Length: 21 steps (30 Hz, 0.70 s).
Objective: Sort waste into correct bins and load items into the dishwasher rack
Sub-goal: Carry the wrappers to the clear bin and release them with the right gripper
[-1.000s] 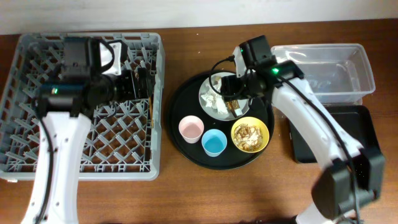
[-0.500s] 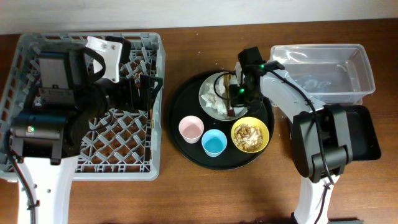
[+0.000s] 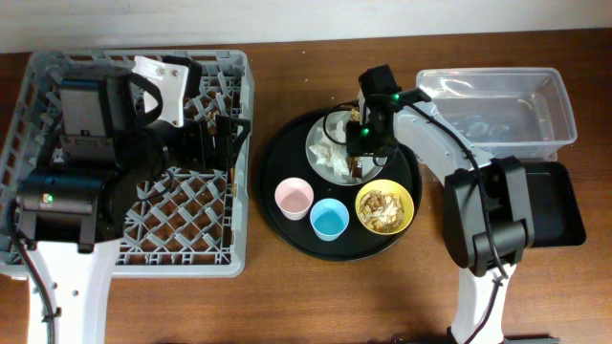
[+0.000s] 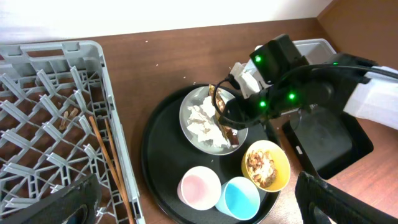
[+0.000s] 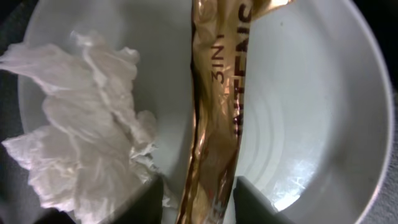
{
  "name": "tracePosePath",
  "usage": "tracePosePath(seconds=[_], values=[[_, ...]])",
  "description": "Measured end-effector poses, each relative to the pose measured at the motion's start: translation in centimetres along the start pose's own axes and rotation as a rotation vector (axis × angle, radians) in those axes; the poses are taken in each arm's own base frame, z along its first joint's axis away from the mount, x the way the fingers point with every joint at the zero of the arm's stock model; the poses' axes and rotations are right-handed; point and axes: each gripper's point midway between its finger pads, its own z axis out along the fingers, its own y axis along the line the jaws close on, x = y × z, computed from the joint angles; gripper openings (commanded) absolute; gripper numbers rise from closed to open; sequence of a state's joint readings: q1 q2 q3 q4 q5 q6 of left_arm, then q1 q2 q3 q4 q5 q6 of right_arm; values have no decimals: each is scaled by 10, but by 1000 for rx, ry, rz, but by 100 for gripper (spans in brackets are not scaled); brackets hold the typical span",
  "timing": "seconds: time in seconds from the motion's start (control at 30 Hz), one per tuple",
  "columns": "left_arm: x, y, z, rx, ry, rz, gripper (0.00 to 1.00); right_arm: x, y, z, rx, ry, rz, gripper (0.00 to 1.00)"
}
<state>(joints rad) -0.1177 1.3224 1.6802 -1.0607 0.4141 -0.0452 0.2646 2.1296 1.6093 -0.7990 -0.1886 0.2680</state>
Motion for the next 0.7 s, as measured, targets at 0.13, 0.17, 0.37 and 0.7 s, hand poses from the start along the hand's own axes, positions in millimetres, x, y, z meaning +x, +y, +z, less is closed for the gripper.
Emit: tracePosePath(seconds=[0.13, 0.17, 0.37, 0.7], values=[[0, 0, 0, 0, 0, 0, 99, 1, -8, -5, 3, 7, 26, 4], [0, 0, 0, 0, 0, 0, 99, -2, -15, -15, 1, -5, 44, 4], [0, 0, 0, -2, 1, -1, 99, -47, -89, -214, -60, -463, 449, 4], [1, 1, 1, -3, 3, -1, 99, -65, -111, -187, -189, -434, 417, 70]])
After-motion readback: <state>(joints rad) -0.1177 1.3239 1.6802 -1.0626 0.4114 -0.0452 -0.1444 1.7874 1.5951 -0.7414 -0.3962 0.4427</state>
